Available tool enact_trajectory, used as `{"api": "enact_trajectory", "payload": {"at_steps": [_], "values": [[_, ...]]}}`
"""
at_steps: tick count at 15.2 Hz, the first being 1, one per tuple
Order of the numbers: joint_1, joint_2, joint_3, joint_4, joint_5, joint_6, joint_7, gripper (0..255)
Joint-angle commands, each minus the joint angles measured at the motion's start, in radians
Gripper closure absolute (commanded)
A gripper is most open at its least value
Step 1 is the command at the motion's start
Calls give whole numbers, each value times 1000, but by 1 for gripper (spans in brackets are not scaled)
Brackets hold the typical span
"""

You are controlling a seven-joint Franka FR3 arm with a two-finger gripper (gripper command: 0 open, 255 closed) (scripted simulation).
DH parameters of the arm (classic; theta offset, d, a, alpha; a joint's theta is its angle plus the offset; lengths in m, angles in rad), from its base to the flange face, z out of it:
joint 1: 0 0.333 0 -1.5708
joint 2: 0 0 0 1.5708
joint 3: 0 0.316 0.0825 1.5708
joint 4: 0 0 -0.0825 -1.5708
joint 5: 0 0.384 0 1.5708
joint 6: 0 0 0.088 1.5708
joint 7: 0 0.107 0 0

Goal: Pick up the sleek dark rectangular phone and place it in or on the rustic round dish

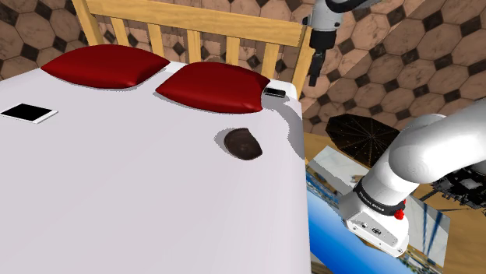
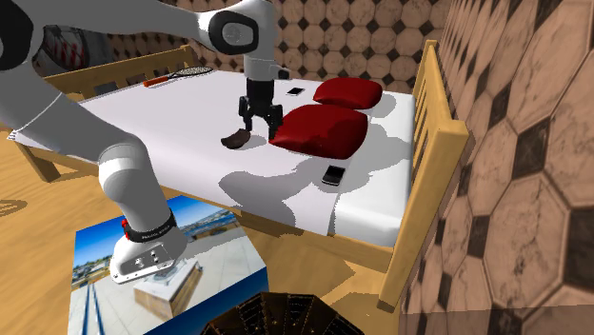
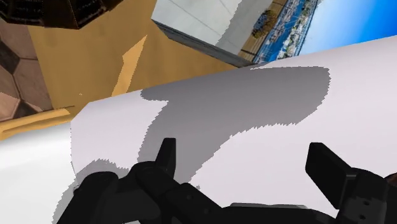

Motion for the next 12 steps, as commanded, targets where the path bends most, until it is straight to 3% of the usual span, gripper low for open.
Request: {"api": "enact_trajectory", "payload": {"at_steps": [1, 6, 12], "values": [[0, 65, -32, 19, -8, 57, -61, 0], [4, 240, -99, 96, 1, 175, -209, 0], [6, 470, -153, 237, 60, 278, -394, 0]]}}
